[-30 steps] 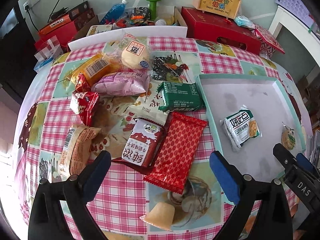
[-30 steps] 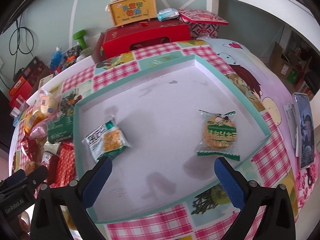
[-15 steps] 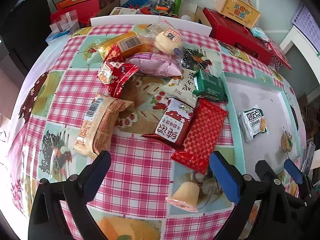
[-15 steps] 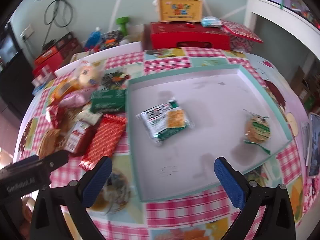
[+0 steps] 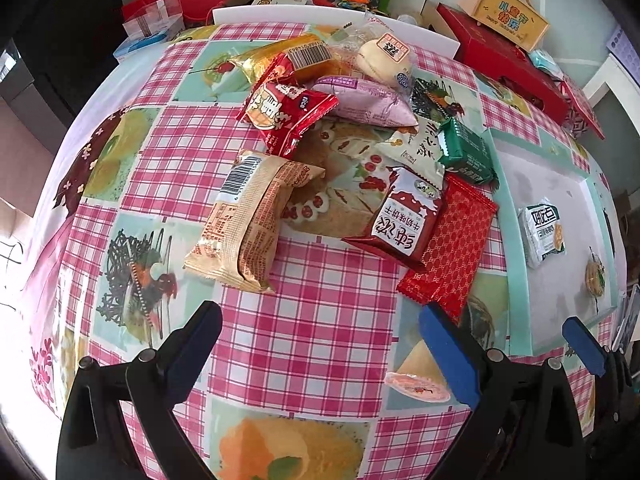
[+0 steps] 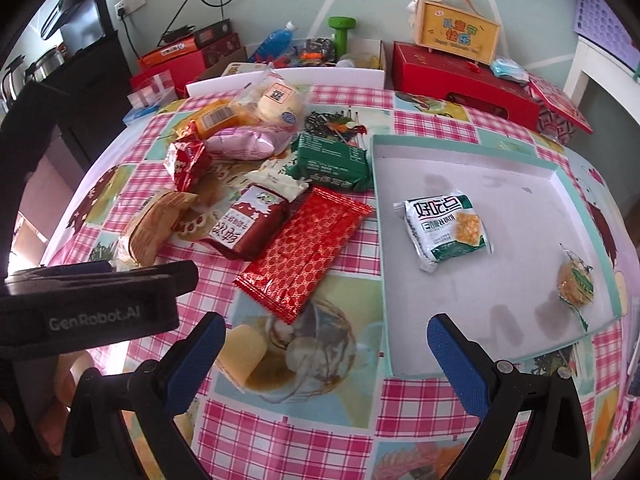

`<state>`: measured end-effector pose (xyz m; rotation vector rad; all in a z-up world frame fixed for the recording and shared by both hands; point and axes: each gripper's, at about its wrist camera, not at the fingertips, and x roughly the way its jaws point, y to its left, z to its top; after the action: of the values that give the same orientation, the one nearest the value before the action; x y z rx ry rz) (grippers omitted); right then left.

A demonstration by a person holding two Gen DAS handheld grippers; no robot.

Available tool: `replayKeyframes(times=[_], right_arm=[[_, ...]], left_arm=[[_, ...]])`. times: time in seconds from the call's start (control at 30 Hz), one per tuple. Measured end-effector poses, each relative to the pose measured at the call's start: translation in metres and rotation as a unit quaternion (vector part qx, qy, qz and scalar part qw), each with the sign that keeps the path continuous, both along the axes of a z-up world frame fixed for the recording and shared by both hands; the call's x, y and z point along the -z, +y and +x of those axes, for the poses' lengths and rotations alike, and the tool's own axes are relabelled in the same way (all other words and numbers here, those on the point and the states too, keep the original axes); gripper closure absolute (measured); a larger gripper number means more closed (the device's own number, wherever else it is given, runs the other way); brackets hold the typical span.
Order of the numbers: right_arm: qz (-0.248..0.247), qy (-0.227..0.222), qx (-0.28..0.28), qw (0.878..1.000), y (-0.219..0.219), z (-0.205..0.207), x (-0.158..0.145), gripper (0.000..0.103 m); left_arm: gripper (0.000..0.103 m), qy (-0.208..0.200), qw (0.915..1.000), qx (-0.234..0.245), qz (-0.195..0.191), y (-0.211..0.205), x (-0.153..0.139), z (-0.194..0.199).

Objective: Organize snacks

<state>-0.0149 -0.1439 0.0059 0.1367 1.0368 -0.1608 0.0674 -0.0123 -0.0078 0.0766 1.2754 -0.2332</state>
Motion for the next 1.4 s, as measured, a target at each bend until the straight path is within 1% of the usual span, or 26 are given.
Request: replayKeyframes(times=[0.17, 0.37, 0.4, 0.43, 0.5, 0.57, 0.7, 0.77, 0.83, 0.9, 0.93, 1.07, 1.13, 1.2, 1.3, 1.37, 1.4], right_arm=[[0.006, 0.003, -0.017, 1.0, 0.006, 0.0, 0.002, 0.008], [0.013, 0.004, -0.037, 0.999, 0.014, 0.0, 0.004, 0.012], [0.015, 0.007, -0.039, 0.999, 0.015, 0.0, 0.005, 0.015], [0.019, 0.012, -0.042, 0.999, 0.015, 0.001, 0.008, 0.017], [0.024, 0.026, -0.047, 0.998, 0.016, 0.002, 0.014, 0.018], [0.035, 0.03, -0.057, 0.997, 0.017, 0.003, 0.017, 0.018], [0.025, 0.054, -0.076, 0.995, 0.025, 0.005, 0.028, 0.018], [0.022, 0.058, -0.082, 0.995, 0.029, 0.006, 0.032, 0.019], [0.025, 0.064, -0.084, 0.994, 0.03, 0.008, 0.037, 0.024], [0.039, 0.066, -0.087, 0.993, 0.029, 0.009, 0.041, 0.028], [0.043, 0.064, -0.089, 0.993, 0.029, 0.01, 0.041, 0.032], [0.05, 0.059, -0.095, 0.993, 0.033, 0.014, 0.044, 0.04], [0.058, 0.061, -0.095, 0.992, 0.033, 0.016, 0.047, 0.047], [0.061, 0.057, -0.09, 0.992, 0.033, 0.02, 0.048, 0.051], [0.075, 0.053, -0.082, 0.992, 0.031, 0.023, 0.05, 0.052], [0.08, 0.051, -0.076, 0.993, 0.03, 0.026, 0.051, 0.056], [0.082, 0.05, -0.074, 0.993, 0.029, 0.027, 0.051, 0.059]], left_arm=[[0.004, 0.009, 0.9996, -0.002, 0.025, 0.004, 0.005, -0.001], [0.004, 0.01, 0.9997, -0.001, 0.021, 0.004, 0.006, 0.0], [0.004, 0.011, 0.9997, -0.002, 0.021, 0.005, 0.007, 0.0], [0.004, 0.013, 0.9997, -0.004, 0.021, 0.006, 0.007, 0.001], [0.004, 0.015, 0.9996, -0.008, 0.022, 0.007, 0.009, 0.004], [0.004, 0.016, 0.9996, -0.01, 0.021, 0.009, 0.009, 0.005], [0.004, 0.018, 0.9996, -0.011, 0.019, 0.01, 0.01, 0.004], [0.004, 0.017, 0.9996, -0.011, 0.018, 0.01, 0.01, 0.004], [0.004, 0.016, 0.9997, -0.01, 0.017, 0.01, 0.009, 0.005], [0.004, 0.015, 0.9997, -0.009, 0.019, 0.01, 0.009, 0.005], [0.004, 0.015, 0.9997, -0.009, 0.02, 0.01, 0.009, 0.005], [0.004, 0.017, 0.9996, -0.01, 0.022, 0.009, 0.011, 0.006], [0.004, 0.018, 0.9995, -0.009, 0.023, 0.008, 0.012, 0.007], [0.004, 0.019, 0.9995, -0.008, 0.024, 0.006, 0.013, 0.008], [0.004, 0.019, 0.9994, -0.006, 0.027, 0.005, 0.015, 0.008], [0.004, 0.019, 0.9994, -0.005, 0.028, 0.004, 0.016, 0.008], [0.004, 0.019, 0.9994, -0.005, 0.028, 0.003, 0.016, 0.009]])
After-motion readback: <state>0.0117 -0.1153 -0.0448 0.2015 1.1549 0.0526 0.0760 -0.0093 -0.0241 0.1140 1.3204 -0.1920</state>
